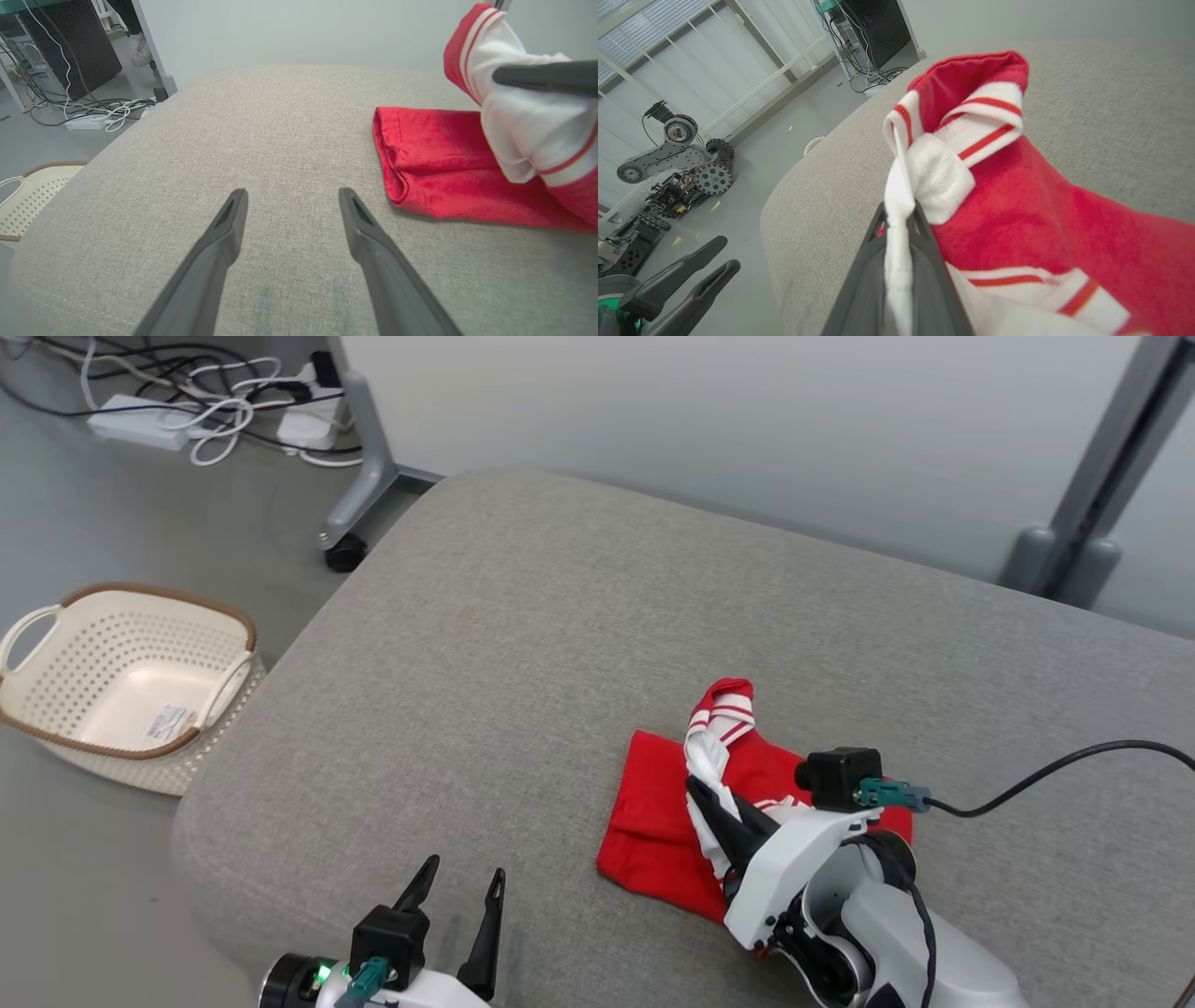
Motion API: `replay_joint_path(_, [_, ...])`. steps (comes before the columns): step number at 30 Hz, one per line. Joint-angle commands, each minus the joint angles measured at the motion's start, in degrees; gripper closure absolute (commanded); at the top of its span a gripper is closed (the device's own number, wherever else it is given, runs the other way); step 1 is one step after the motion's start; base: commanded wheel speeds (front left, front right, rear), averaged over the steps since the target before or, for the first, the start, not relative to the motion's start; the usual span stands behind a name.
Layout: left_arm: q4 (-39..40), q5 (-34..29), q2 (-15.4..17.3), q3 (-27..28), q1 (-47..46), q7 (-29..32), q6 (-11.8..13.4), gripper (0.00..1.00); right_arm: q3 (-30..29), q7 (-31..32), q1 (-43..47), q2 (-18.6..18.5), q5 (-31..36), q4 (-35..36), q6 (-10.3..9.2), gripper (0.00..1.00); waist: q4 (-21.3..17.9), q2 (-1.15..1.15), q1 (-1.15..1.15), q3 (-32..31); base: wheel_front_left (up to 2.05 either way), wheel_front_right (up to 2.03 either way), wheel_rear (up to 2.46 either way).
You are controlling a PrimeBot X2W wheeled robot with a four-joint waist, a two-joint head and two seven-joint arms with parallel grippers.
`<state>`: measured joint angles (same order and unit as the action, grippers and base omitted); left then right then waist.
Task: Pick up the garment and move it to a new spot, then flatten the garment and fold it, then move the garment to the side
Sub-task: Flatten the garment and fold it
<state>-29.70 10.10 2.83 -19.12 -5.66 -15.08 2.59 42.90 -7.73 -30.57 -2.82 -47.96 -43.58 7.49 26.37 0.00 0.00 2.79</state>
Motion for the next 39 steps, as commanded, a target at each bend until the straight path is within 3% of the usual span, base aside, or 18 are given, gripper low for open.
replay_joint_path(1, [0.13,0.4,0.19,-0.38,-1.43,-0.07,0.38,0.0,0.16,-1.27,-1.14,-0.29,-0.87,-0.96,0.0,0.76,1.58,0.0,0.0,0.7,0.0,0.0,0.0])
replay_joint_path(2, [0.12,0.55,0.19,-0.74,-1.45,-0.07,0.53,0.0,0.55,-1.86,-1.51,-0.3,-1.31,-1.52,0.0,0.3,1.76,0.0,0.0,0.77,0.0,0.0,0.0])
replay_joint_path(3, [0.1,0.59,0.19,-1.0,-1.61,-0.07,0.63,0.0,0.72,-2.74,-1.94,-0.31,-1.69,-2.12,0.0,0.0,1.83,0.0,0.0,0.84,0.0,0.0,0.0])
replay_joint_path(8, [0.28,1.08,0.18,-0.94,-1.96,-0.07,1.41,0.0,0.91,-6.29,-4.03,-0.32,-2.53,-4.11,0.0,0.0,0.26,0.0,0.0,0.94,0.0,0.0,0.0])
replay_joint_path(12, [0.6,1.06,0.19,-0.04,-1.99,-0.07,1.75,0.0,-2.77,-7.5,-5.31,-0.35,-0.6,-6.38,0.0,0.0,-2.62,0.0,0.0,0.63,0.0,0.0,0.0])
replay_joint_path(22, [1.96,-0.11,0.24,3.47,-2.11,-0.07,2.15,0.0,-26.92,-7.5,3.38,-0.56,19.41,-0.22,0.0,0.0,-10.94,0.0,0.0,-0.27,0.0,0.0,0.0])
replay_joint_path(29, [2.38,-0.87,0.25,6.62,-0.9,-0.07,2.3,0.0,-37.96,-7.51,11.85,-0.3,29.49,4.51,0.0,0.0,-15.69,0.0,0.0,-1.24,0.0,0.0,0.0])
replay_joint_path(39, [2.74,-2.17,0.22,10.8,1.14,-0.08,1.73,0.0,-42.28,-7.51,18.5,-0.26,31.66,9.02,0.0,0.0,-20.64,0.0,0.0,-3.24,0.0,0.0,0.0])
